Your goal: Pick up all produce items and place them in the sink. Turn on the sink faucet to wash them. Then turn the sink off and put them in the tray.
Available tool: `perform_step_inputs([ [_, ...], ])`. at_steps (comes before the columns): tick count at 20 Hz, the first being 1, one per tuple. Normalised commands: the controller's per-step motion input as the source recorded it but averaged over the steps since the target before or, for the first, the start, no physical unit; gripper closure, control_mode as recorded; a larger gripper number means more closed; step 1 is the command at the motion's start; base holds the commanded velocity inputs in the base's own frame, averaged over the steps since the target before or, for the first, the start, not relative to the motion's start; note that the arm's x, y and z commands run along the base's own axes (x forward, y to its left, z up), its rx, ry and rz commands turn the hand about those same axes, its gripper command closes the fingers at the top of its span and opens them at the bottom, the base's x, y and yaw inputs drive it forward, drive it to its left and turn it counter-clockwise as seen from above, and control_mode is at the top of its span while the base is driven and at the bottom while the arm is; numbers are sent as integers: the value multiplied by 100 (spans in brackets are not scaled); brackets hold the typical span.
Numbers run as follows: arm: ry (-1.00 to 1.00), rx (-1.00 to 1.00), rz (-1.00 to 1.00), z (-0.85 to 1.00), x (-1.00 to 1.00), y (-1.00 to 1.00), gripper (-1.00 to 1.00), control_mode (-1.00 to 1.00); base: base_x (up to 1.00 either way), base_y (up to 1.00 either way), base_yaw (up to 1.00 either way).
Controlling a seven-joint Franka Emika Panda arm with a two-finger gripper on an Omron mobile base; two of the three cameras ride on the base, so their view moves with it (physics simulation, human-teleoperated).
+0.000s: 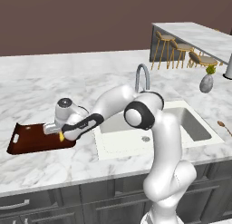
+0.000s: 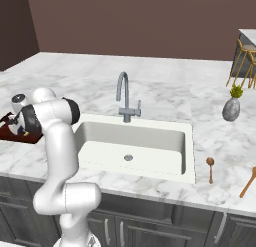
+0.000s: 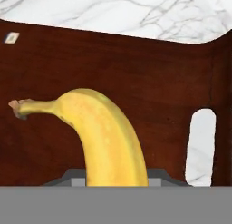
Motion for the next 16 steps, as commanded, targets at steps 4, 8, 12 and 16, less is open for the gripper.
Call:
perform_step_inputs([
  [4, 1, 0, 0, -15, 14, 0, 100, -100, 0, 0, 0],
  [8, 1, 0, 0, -18, 10, 0, 100, -100, 0, 0, 0],
  [12, 3, 0, 0, -19, 10, 0, 100, -100, 0, 0, 0],
  [16, 5, 0, 0, -21, 16, 3, 100, -100, 0, 0, 0],
])
